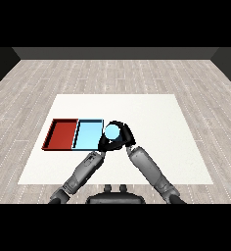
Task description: Pick the blue can and put it in the blue box
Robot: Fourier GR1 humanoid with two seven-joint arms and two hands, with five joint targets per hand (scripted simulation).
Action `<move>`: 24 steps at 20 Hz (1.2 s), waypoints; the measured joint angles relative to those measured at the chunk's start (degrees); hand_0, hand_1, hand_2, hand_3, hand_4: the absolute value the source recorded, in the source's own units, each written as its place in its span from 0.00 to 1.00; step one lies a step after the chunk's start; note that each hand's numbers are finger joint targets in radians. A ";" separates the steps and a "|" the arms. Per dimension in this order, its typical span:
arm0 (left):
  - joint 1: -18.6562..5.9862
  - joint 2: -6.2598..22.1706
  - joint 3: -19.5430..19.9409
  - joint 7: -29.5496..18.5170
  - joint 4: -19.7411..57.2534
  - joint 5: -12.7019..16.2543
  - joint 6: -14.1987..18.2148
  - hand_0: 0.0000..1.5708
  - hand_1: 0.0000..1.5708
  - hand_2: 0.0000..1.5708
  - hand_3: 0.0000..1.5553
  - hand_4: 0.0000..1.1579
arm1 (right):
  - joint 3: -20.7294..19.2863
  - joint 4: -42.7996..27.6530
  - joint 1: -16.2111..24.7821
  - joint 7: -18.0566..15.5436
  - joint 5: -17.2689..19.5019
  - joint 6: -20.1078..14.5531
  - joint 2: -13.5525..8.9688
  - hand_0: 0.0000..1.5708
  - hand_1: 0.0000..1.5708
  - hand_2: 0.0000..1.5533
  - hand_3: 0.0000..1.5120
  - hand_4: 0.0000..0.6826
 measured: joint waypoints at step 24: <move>-0.02 0.32 1.87 -2.79 0.71 -1.85 4.69 1.00 1.00 1.00 0.96 0.98 | -4.90 1.36 1.27 -3.62 -3.49 4.92 0.01 0.00 0.00 0.00 0.00 0.00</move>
